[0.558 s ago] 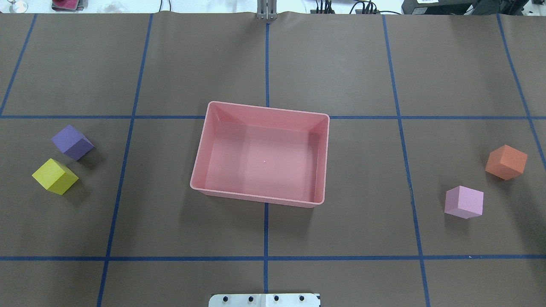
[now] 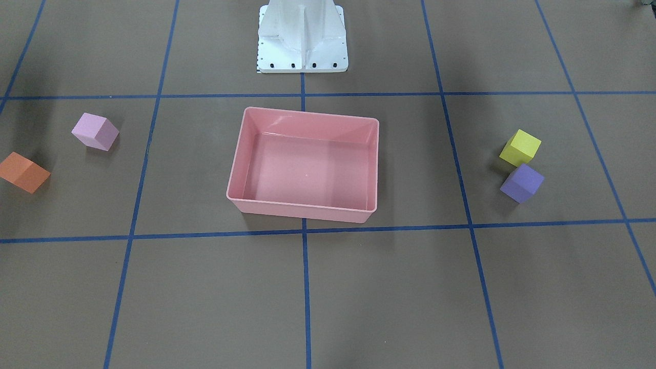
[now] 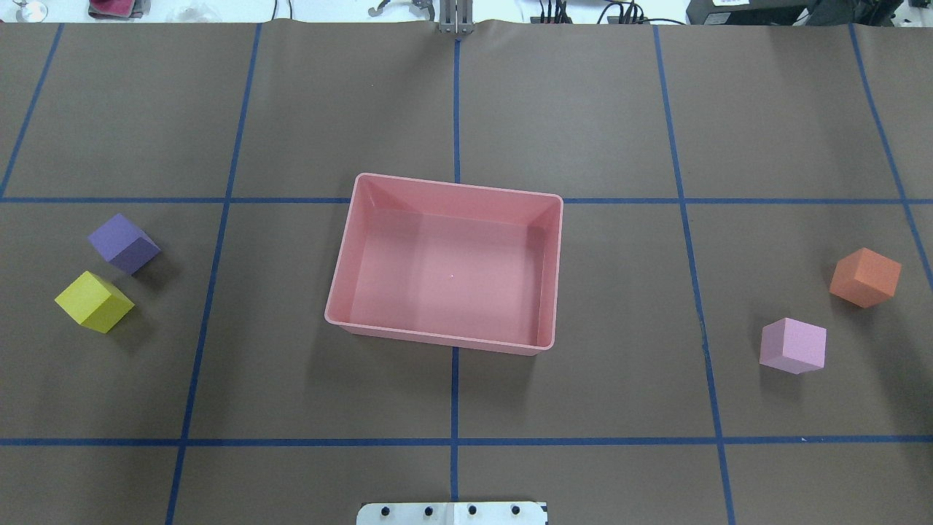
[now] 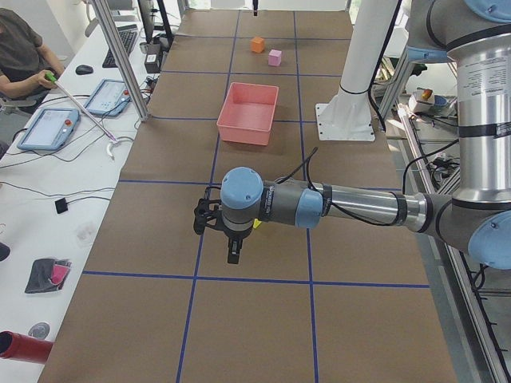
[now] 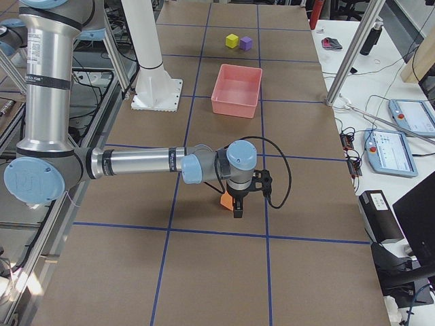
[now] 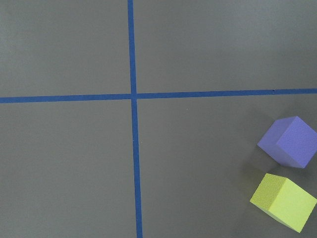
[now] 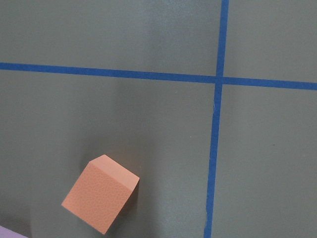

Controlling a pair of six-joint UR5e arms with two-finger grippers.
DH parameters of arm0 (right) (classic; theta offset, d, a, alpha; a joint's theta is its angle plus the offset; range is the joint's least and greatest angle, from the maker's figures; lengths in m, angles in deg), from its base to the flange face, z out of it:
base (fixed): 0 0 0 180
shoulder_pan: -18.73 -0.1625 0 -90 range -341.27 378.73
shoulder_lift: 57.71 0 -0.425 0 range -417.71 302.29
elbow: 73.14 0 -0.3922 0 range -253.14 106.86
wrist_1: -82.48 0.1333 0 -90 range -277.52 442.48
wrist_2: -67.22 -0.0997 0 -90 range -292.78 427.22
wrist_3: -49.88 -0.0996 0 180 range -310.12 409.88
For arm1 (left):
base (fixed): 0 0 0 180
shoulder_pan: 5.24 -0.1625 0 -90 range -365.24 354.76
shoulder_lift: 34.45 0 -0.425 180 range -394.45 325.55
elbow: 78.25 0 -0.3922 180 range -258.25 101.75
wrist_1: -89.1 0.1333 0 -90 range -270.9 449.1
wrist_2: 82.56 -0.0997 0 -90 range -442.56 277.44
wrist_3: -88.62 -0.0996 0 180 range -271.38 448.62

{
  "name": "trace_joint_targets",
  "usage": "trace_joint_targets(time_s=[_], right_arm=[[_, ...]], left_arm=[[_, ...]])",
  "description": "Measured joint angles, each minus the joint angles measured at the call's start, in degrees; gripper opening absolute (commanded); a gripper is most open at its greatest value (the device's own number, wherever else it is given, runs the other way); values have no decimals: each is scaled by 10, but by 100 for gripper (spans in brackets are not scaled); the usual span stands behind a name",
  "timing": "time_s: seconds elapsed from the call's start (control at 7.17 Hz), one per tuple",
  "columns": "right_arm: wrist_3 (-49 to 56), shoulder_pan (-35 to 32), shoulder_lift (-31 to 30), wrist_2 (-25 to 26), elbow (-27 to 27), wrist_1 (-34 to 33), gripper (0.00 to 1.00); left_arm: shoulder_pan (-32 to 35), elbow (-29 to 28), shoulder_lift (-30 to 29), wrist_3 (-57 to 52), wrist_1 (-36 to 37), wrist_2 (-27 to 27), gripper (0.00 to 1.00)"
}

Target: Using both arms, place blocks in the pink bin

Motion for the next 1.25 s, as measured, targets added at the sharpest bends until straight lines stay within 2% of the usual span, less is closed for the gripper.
trace_joint_targets(time_s=[0.42, 0.7, 0.98, 1.25], right_arm=[[-3, 10, 2, 0, -3, 0, 99], [-33, 49, 6, 1, -4, 1, 99], [-147, 86, 11, 2, -21, 32, 99], [-294, 134, 17, 15, -61, 118, 99]], left_arm=[[0, 13, 16, -1, -3, 1, 99], [0, 11, 17, -1, -3, 1, 99], [0, 8, 17, -1, -3, 0, 99], [0, 8, 17, 1, -3, 0, 100]])
